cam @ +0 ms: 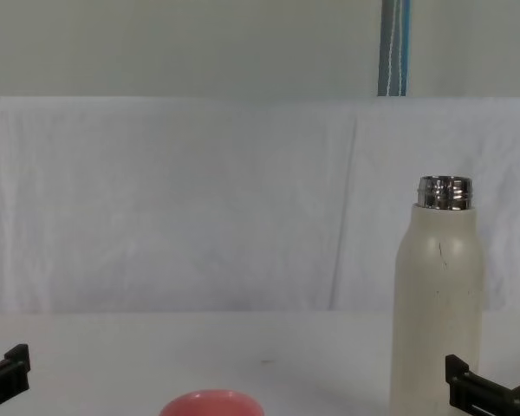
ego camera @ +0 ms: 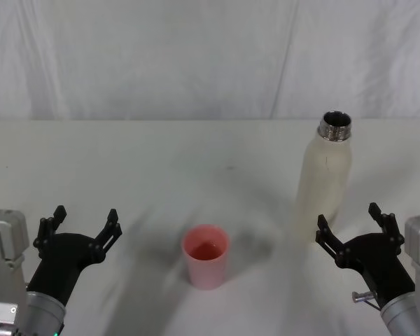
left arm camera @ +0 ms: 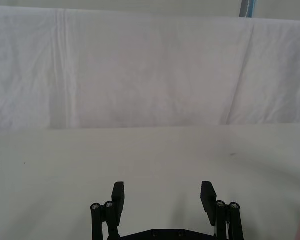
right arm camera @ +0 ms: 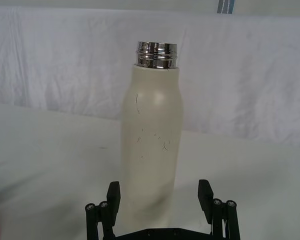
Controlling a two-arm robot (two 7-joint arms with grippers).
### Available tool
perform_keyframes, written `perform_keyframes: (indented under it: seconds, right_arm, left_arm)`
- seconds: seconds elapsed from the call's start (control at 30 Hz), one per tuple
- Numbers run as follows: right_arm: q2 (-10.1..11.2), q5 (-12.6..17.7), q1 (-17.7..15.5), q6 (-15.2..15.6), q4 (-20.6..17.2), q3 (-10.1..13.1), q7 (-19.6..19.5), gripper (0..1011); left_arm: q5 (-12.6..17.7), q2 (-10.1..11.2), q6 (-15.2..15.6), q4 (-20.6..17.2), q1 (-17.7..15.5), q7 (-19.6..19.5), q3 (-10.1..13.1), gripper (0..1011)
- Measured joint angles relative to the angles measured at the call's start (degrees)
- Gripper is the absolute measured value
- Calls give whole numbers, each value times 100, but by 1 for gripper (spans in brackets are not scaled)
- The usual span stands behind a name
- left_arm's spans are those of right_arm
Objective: Grasp the thermos with one hand and pour water into the cup lid.
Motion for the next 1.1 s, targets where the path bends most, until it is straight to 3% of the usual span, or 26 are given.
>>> perform_keyframes:
  seconds: [1.1]
  right_arm:
    - [0,-1,1,-1,0,3,-2,1002]
  left_arm:
    - [0,0,0,0,0,0,0,1001]
